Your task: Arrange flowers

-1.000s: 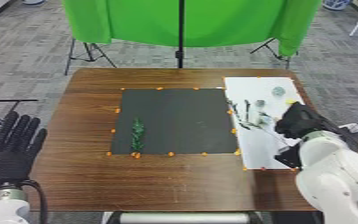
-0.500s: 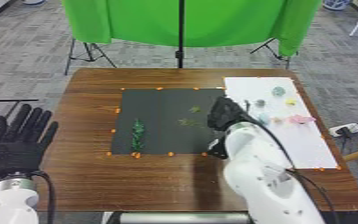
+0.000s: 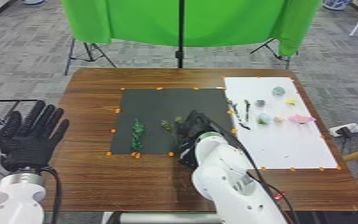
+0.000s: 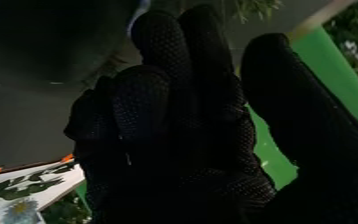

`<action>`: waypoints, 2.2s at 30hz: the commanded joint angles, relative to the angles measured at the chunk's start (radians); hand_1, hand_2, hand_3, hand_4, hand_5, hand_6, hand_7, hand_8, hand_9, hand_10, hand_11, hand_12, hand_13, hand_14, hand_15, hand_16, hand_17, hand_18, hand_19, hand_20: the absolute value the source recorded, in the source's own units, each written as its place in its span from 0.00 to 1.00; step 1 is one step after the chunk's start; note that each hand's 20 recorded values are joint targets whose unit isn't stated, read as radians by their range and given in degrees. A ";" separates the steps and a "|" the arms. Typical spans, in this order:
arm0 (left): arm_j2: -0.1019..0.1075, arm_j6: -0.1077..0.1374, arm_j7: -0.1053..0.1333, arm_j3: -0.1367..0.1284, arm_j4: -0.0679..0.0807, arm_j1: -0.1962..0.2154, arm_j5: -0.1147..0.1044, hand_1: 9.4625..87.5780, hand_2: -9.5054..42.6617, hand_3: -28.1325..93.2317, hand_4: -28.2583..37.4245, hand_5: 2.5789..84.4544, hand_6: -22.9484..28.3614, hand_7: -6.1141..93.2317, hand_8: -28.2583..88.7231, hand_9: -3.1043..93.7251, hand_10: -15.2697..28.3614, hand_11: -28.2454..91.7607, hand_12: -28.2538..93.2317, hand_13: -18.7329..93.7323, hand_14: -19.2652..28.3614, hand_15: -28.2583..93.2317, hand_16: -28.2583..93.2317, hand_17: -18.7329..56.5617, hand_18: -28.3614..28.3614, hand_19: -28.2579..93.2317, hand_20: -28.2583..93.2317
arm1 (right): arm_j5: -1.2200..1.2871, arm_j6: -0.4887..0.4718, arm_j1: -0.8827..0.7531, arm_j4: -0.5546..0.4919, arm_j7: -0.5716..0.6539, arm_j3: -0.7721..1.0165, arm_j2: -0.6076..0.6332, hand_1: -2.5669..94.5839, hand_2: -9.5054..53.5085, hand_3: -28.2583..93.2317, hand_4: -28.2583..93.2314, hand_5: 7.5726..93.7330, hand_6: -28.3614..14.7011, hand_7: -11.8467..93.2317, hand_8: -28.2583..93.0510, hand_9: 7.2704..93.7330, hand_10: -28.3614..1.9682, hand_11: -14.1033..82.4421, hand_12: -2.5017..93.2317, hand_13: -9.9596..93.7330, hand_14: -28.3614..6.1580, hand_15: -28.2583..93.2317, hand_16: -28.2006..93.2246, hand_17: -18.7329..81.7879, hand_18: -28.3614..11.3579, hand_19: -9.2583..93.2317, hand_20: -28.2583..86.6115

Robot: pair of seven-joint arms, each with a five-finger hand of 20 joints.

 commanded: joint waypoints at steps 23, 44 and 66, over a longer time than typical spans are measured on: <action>-0.024 0.009 0.012 0.004 -0.006 0.052 -0.003 0.21 0.42 0.87 0.00 0.53 0.62 0.19 0.15 0.44 0.68 0.39 0.31 0.44 0.68 0.40 0.21 0.17 0.74 0.49 0.33 | 0.056 -0.209 -0.060 -0.097 -0.029 0.023 0.052 0.33 0.23 0.85 0.07 0.70 0.47 0.20 0.16 0.61 0.10 0.29 0.20 0.57 0.15 0.80 0.43 0.46 0.01 0.96 0.61; -0.025 0.005 -0.006 0.005 0.000 0.052 -0.021 0.21 0.42 0.87 0.00 0.53 0.63 0.19 0.15 0.44 0.68 0.40 0.31 0.44 0.68 0.41 0.21 0.18 0.74 0.49 0.33 | 0.047 -0.231 -0.050 -0.068 -0.087 -0.012 0.036 0.32 0.26 0.85 0.07 0.70 0.49 0.20 0.16 0.57 0.14 0.26 0.18 0.55 0.16 0.77 0.40 0.44 0.02 0.93 0.61; -0.041 -0.022 0.031 -0.010 -0.016 0.079 -0.057 0.21 0.43 0.87 0.00 0.53 0.62 0.19 0.15 0.44 0.68 0.40 0.31 0.44 0.68 0.41 0.21 0.18 0.74 0.49 0.33 | -0.004 0.033 -0.023 -0.174 -0.042 0.247 0.183 0.34 0.15 0.84 0.07 0.72 0.50 0.22 0.16 0.64 0.17 0.30 0.19 0.61 0.21 0.79 0.41 0.47 0.02 0.95 0.59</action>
